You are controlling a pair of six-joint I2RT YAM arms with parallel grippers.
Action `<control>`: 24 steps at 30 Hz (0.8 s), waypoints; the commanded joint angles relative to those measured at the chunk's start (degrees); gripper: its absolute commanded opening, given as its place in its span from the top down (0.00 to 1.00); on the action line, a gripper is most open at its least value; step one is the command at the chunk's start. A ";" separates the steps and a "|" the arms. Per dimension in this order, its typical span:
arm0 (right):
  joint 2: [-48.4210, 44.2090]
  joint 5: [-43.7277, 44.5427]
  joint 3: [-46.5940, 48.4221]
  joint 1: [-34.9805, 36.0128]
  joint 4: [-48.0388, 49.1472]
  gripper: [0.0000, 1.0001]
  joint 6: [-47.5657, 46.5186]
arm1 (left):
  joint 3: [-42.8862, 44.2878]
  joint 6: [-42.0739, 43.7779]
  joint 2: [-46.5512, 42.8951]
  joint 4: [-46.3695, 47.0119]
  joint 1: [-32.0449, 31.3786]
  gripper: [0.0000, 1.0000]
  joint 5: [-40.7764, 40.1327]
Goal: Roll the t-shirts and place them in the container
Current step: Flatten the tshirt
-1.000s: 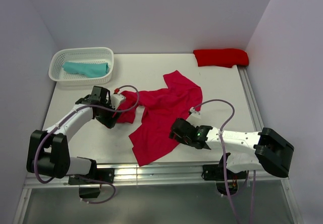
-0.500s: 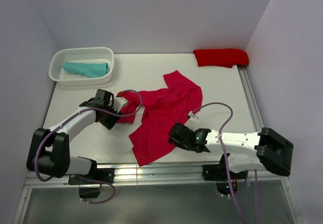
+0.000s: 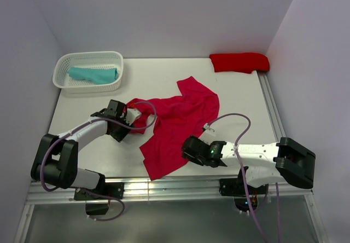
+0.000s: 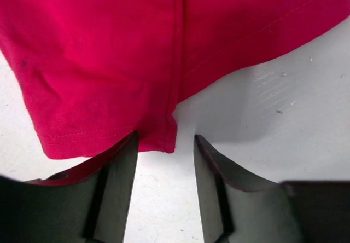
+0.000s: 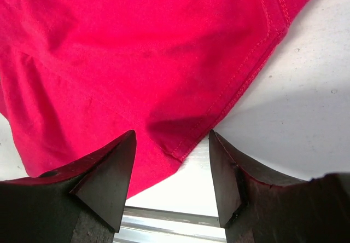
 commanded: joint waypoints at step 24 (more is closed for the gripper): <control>-0.97 3.66 -0.38 -0.35 -1.10 0.88 2.51 | 6.11 -2.06 -3.19 0.90 -0.37 1.00 -3.36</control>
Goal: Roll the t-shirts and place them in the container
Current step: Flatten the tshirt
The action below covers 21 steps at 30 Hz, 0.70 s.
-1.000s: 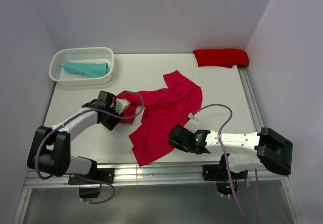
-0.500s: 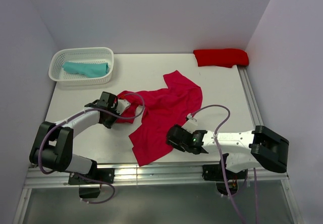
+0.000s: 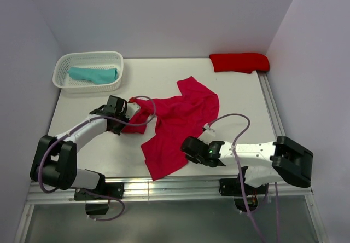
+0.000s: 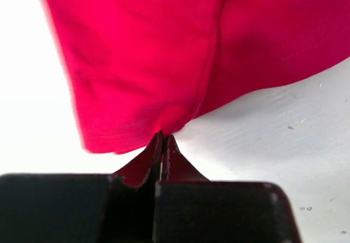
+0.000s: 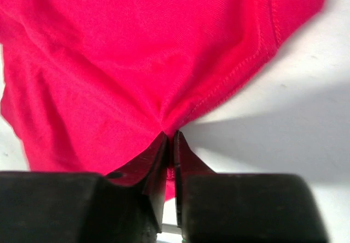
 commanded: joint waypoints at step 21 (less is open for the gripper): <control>-31.85 16.13 29.39 -16.84 -31.56 1.00 -21.53 | 21.71 -4.35 -20.72 -2.90 0.44 1.00 -12.73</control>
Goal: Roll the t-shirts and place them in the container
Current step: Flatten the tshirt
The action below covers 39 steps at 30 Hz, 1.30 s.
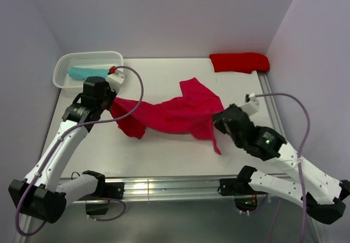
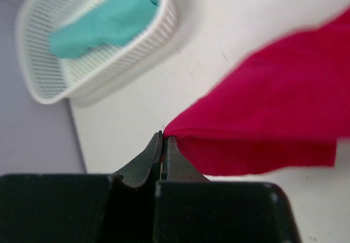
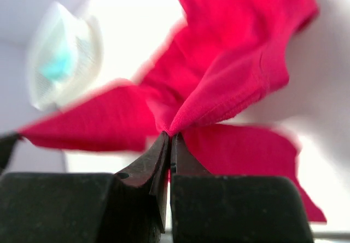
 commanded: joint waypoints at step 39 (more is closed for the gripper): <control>63.86 -39.12 94.77 -48.27 8.70 1.00 -36.01 | 73.00 -9.77 51.34 17.99 9.98 1.00 6.58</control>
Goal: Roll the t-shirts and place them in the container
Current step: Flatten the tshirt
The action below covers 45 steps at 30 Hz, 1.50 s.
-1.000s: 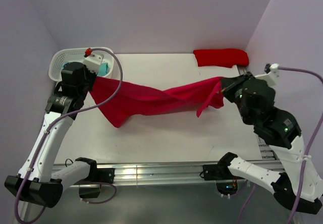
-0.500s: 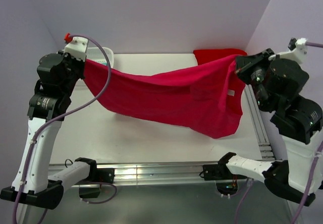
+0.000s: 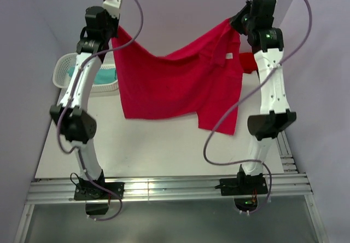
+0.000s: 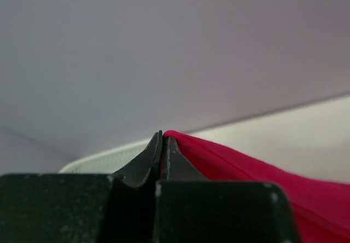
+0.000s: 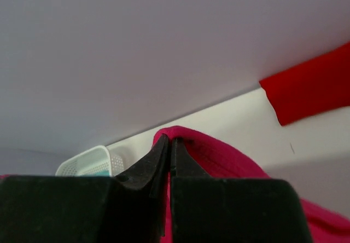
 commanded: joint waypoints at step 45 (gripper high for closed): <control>-62.65 -3.14 -107.54 -8.59 18.49 1.00 10.41 | -67.54 27.09 -32.37 -13.63 5.25 1.00 18.74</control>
